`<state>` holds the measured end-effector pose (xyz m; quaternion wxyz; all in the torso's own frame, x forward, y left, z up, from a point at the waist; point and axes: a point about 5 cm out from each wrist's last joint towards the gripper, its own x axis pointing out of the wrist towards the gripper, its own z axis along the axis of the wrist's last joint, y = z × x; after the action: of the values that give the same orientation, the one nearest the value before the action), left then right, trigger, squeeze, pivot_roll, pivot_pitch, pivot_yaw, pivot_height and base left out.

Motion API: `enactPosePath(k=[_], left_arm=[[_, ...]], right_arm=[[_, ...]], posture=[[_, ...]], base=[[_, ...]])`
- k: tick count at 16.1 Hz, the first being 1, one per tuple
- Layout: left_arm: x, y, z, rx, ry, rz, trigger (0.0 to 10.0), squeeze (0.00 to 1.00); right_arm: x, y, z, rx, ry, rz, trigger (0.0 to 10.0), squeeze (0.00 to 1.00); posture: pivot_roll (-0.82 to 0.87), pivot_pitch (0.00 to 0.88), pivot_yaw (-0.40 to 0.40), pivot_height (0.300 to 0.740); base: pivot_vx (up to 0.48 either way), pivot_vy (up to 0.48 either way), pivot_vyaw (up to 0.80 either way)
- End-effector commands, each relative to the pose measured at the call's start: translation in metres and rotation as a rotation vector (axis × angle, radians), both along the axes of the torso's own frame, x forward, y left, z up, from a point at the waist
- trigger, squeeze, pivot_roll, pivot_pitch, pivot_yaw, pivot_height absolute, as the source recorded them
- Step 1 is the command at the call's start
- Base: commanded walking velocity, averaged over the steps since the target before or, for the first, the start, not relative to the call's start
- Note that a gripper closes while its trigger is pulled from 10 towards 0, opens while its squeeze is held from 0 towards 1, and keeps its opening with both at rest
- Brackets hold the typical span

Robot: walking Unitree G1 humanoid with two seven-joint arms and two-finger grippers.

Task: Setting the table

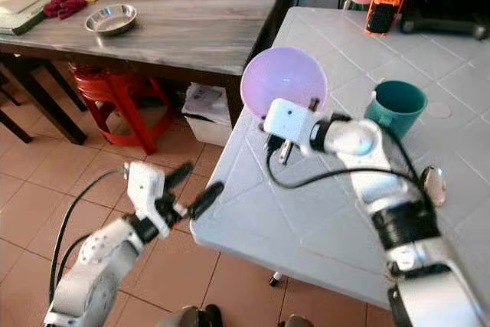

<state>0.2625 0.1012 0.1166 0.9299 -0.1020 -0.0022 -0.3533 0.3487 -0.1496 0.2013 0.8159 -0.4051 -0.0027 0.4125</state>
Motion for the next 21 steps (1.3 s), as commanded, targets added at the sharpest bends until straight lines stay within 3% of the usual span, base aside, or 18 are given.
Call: enactPosePath(k=[1,3,5,6,7,8,10,13,16,21], left_arm=[[0.0,0.004,0.002,-0.004,-0.003,0.013,10.0,0.0],[0.004,0.007,0.003,0.002,-0.016,0.052,10.0,0.0],[0.016,0.017,0.001,0.049,-0.012,0.178,10.0,0.0],[0.022,0.025,0.0,0.091,-0.018,0.27,10.0,0.0],[0.029,0.033,-0.001,0.13,-0.019,0.358,10.0,0.0],[0.03,0.035,-0.001,0.137,-0.021,0.384,10.0,0.0],[0.039,0.044,-0.002,0.148,-0.01,0.493,10.0,0.0],[0.04,0.041,-0.003,0.138,-0.006,0.488,10.0,0.0],[0.041,0.037,-0.005,0.14,-0.002,0.471,10.0,0.0],[0.041,0.037,-0.006,0.142,0.001,0.471,10.0,0.0]], right_arm=[[-0.002,0.003,0.009,0.037,-0.035,0.0,0.0,0.0],[-0.006,0.005,0.012,0.193,-0.066,-0.064,0.0,0.0],[-0.011,0.007,0.018,0.359,-0.09,-0.124,0.0,0.0],[-0.014,0.007,0.021,0.441,-0.114,-0.166,1.8,0.0],[-0.019,0.008,0.023,0.525,-0.141,-0.204,7.5,0.0],[-0.021,0.009,0.023,0.546,-0.149,-0.219,10.0,0.0],[-0.037,0.002,0.014,0.655,-0.223,-0.38,10.0,0.0],[-0.05,-0.001,0.0,0.695,-0.218,-0.464,10.0,0.0],[-0.061,0.005,-0.009,0.734,-0.186,-0.491,10.0,0.0],[-0.061,0.002,-0.009,0.76,-0.182,-0.534,10.0,0.0]], posture=[[-0.08,0.11,0.103,0.74],[-0.09,0.104,0.1,0.74],[-0.09,0.103,0.099,0.74],[-0.09,0.103,0.1,0.74],[-0.09,0.103,0.1,0.74],[-0.09,0.103,0.1,0.74],[-0.1,0.1,0.102,0.74],[-0.11,0.103,0.108,0.74],[-0.11,0.105,0.111,0.74],[-0.11,0.117,0.112,0.74]], base=[[0.0,0.0,0.0],[0.0,0.0,0.0],[0.0,0.0,0.0],[0.0,0.0,0.0],[0.0,0.0,0.0],[0.0,0.0,0.0],[0.0,0.0,0.0],[0.0,0.0,0.0],[0.0,0.0,0.0],[0.0,0.0,0.0]])
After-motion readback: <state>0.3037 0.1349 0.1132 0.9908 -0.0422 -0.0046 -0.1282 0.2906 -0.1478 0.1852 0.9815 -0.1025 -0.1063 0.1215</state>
